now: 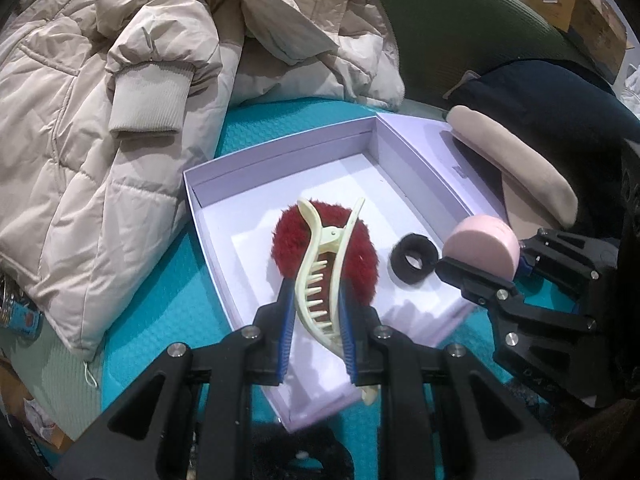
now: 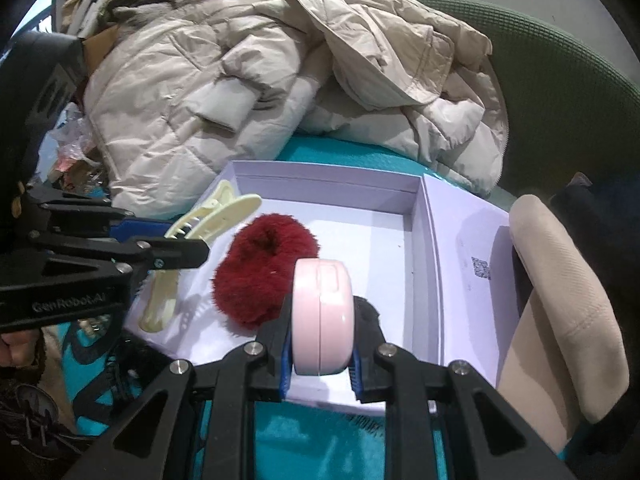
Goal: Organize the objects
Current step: 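Carry the claw clip and pink compact over the lavender box, then lower the claw clip onto the red scrunchie inside the box with the left tool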
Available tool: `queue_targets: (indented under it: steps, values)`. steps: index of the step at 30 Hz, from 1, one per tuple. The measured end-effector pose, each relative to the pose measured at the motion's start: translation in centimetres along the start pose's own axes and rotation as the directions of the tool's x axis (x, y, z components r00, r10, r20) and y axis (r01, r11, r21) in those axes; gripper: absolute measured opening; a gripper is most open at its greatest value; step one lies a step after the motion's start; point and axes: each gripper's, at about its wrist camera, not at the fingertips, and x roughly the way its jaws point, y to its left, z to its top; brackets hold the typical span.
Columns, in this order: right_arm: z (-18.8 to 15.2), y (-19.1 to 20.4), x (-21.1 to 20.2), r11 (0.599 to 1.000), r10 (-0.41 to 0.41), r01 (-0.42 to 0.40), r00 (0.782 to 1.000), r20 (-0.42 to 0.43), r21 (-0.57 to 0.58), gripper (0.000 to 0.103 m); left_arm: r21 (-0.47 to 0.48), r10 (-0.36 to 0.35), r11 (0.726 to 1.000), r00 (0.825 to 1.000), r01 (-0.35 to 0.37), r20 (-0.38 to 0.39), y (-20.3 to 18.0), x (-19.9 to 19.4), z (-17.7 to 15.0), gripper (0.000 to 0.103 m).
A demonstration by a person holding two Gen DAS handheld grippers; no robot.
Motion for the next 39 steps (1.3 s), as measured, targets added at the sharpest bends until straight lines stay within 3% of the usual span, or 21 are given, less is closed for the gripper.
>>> queue_targets:
  steps: [12, 17, 39]
  values:
    - [-0.4, -2.0, 1.3, 0.996, -0.075, 0.076, 0.997, -0.017, 0.038, 0.021, 0.002, -0.038, 0.999, 0.999, 0.038, -0.022, 0.3, 3.0, 0.8, 0.019]
    - [-0.8, -2.9, 1.5, 0.993, -0.102, 0.104, 0.994, -0.030, 0.051, 0.021, 0.036, -0.022, 0.999, 0.999, 0.023, -0.032, -0.5, 4.1, 1.1, 0.019]
    - [-0.7, -1.0, 4.7, 0.998, -0.054, 0.055, 0.996, -0.067, 0.005, 0.021, 0.025, 0.000, 1.000, 0.998, 0.002, -0.069, 0.5, 6.9, 1.4, 0.021]
